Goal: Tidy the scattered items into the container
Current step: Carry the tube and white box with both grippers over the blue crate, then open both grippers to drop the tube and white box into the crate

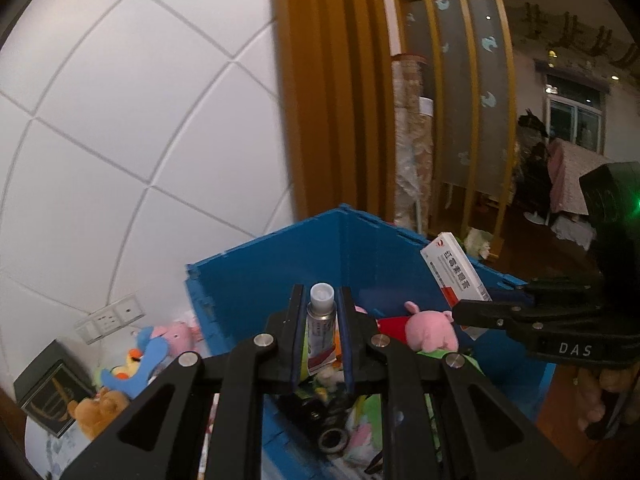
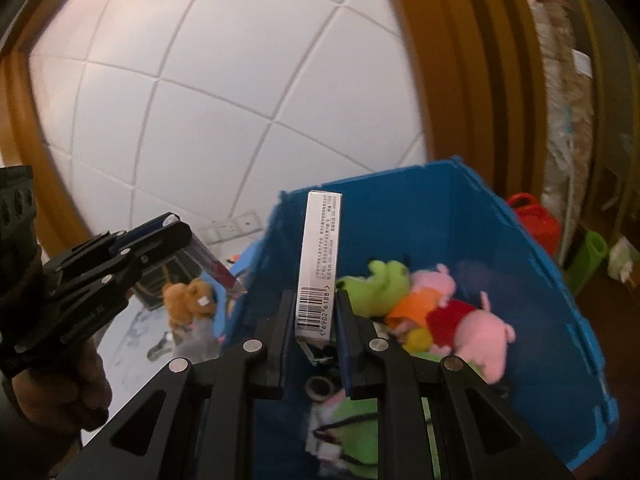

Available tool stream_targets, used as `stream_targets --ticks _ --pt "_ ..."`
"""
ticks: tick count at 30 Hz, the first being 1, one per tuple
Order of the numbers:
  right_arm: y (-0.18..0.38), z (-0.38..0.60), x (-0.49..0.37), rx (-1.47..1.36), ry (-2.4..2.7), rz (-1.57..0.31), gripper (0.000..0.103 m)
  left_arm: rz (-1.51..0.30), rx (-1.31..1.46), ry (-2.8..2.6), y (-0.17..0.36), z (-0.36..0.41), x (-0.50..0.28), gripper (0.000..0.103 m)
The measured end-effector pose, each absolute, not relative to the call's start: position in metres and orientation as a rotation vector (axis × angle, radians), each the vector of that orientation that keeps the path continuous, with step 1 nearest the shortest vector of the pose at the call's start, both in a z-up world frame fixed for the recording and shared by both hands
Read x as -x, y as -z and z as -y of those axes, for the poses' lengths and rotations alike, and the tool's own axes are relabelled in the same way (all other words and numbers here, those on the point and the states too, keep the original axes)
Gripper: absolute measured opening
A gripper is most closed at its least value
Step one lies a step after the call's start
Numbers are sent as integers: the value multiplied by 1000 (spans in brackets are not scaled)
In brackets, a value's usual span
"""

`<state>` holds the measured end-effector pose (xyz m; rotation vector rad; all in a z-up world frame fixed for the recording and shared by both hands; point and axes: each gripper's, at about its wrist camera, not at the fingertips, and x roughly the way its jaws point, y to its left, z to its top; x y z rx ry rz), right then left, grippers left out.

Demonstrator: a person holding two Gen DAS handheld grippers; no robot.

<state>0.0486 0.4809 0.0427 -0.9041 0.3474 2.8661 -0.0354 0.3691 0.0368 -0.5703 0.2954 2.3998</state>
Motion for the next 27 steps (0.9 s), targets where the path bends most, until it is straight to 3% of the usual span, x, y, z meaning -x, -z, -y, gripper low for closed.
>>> stream_targets --ticks 13,21,22,23,24,25,27 --pt "-23 -534 -66 906 -2722 -424 18 -335 596 -2282 -22 -432 51 15" --pt "-20 -536 -60 924 -2699 -428 19 -288 609 -2274 -21 -432 60 17" --pt "-19 -534 -58 937 -2688 -411 24 -278 610 -2292 -22 -429 61 36" --pt "-19 -533 -55 945 -2669 -391 52 -267 608 -2313 -23 -426 62 53" --pt "-19 -533 -54 935 -2656 -381 75 -247 602 -2340 -24 -420 64 87" --pt "-19 -533 -55 911 -2654 -378 103 -222 592 -2375 -24 -412 64 102" --pt "-21 -529 -55 890 -2658 -358 102 -191 600 -2401 -23 -399 67 103"
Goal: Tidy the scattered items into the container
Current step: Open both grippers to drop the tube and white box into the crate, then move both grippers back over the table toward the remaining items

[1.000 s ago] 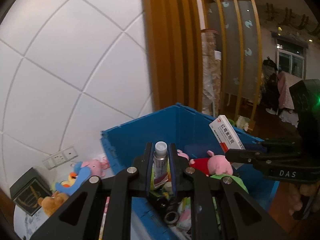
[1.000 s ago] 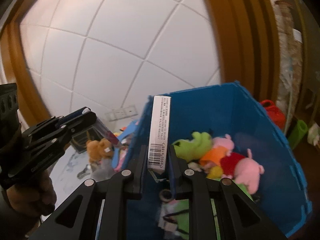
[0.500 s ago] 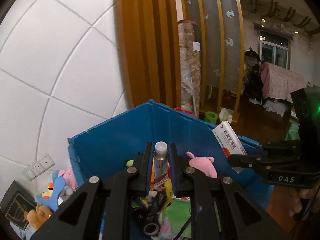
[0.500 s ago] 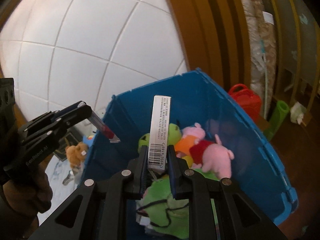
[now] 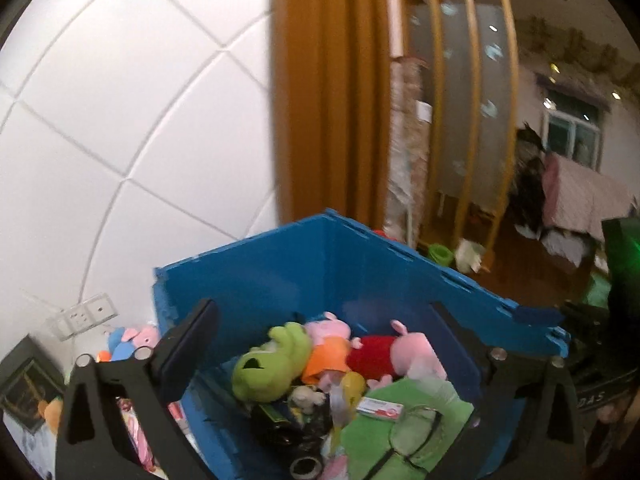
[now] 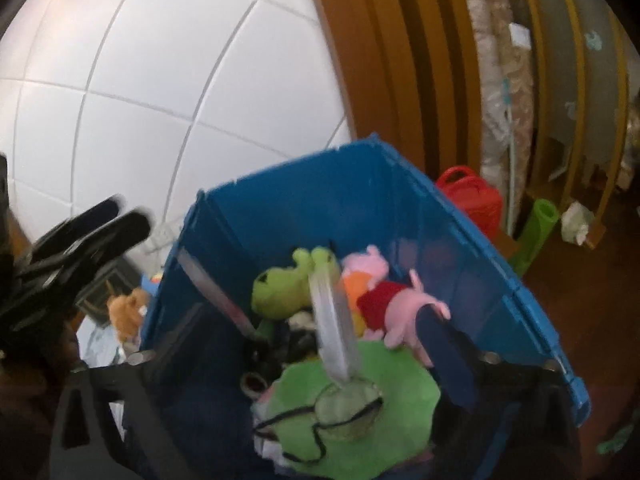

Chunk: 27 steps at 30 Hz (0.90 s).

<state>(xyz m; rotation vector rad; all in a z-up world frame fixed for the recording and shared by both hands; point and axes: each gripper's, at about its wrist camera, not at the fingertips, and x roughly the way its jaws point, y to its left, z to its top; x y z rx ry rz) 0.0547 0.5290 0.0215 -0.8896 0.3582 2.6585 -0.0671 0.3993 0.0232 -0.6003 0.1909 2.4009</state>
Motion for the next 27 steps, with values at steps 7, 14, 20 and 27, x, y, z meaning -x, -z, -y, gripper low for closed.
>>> stream_targets --ticks 7,14,20,27 --pt "-19 -510 -43 929 -2690 -345 102 -196 637 -2451 -16 -361 68 103" --pt "-22 -477 -30 939 -2753 -311 102 -158 643 -2520 -14 -311 60 103" --pt "-24 -436 -16 964 -2828 -266 102 -123 653 -2604 -13 -256 49 103" --pt "-20 -385 1 1009 -2906 -213 102 -89 677 -2702 -7 -186 29 103"
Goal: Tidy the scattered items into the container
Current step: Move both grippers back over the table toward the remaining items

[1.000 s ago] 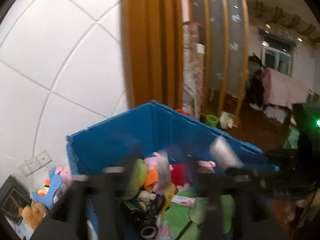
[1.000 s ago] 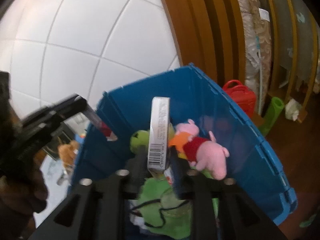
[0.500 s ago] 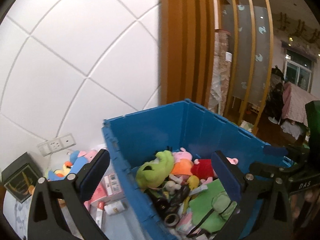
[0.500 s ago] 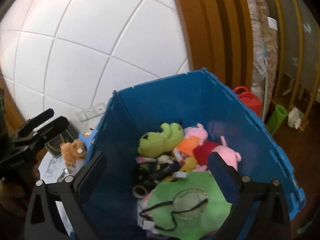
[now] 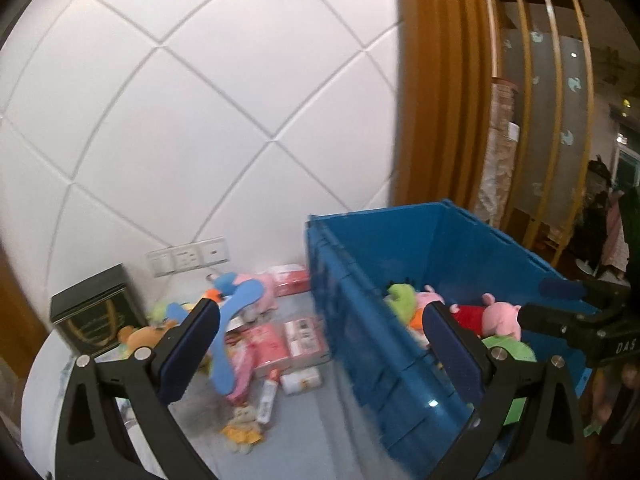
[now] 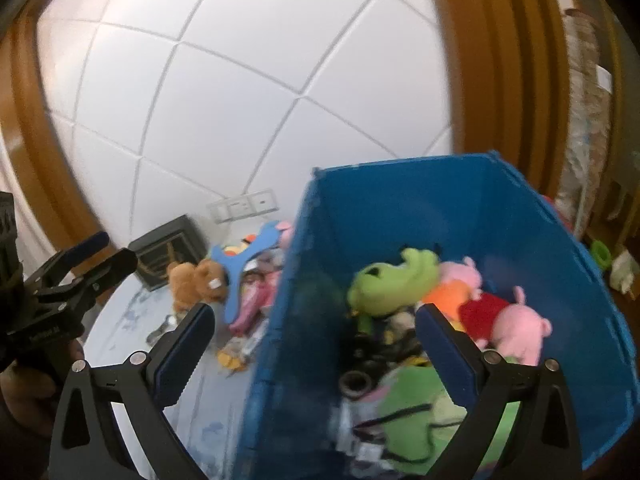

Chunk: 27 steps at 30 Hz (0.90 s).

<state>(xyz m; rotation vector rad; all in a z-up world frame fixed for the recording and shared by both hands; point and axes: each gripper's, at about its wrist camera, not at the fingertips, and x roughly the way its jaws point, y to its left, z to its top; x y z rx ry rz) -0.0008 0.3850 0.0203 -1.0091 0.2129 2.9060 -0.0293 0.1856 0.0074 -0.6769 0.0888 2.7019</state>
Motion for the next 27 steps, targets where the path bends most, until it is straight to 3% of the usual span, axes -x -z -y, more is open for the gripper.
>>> stream_targets --ticks 27 --pt "51 -183 74 1281 -2993 39 102 18 950 -2907 65 50 13 103"
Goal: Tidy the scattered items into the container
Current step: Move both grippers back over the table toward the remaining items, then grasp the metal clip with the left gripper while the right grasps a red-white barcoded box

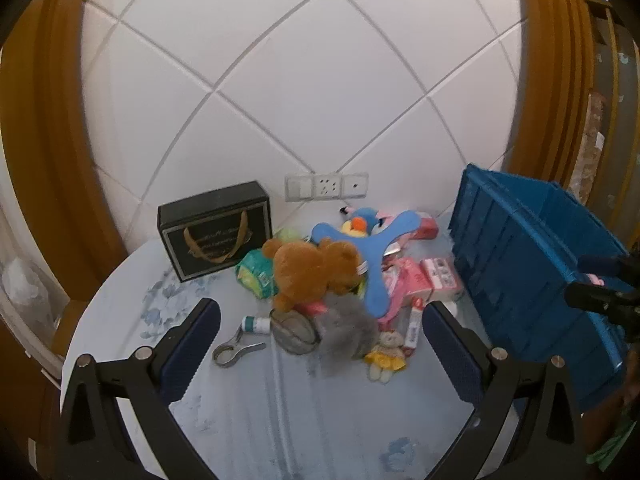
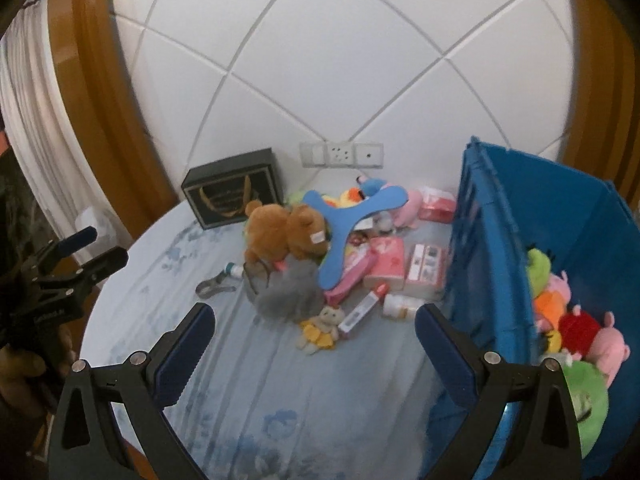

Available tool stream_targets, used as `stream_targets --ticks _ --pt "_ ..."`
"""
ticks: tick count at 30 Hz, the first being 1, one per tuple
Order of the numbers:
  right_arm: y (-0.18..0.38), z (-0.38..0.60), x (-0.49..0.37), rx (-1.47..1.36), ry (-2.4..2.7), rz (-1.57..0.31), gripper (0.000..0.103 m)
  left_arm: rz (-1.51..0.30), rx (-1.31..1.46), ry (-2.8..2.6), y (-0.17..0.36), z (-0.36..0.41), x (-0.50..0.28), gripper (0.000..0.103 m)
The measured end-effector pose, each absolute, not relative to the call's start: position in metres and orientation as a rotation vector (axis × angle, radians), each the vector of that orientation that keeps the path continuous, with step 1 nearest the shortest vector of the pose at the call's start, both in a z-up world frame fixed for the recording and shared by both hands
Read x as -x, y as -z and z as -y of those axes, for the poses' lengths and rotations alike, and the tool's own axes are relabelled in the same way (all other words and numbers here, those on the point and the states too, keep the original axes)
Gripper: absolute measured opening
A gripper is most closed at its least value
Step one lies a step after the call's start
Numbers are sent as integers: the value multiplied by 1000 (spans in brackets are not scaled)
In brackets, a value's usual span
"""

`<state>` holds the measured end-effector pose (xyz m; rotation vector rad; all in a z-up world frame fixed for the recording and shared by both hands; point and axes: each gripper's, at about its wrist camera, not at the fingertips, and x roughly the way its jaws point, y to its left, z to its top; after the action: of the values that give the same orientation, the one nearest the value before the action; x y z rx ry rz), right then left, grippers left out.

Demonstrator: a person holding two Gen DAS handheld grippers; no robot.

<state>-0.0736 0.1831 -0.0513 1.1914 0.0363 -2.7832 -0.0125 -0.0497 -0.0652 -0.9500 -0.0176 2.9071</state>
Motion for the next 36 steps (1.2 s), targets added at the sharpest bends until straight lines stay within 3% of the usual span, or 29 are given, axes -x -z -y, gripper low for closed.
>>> stream_targets --ticks 8,30,36 --pt "88 -159 103 -1283 2779 -21 102 -11 1071 -2880 116 93 35 103" --pt "304 -185 201 -1786 2674 162 101 -223 1276 -2676 331 181 171 96" --pt "332 -189 208 -1857 2661 129 101 -321 1336 -2549 371 180 205 77"
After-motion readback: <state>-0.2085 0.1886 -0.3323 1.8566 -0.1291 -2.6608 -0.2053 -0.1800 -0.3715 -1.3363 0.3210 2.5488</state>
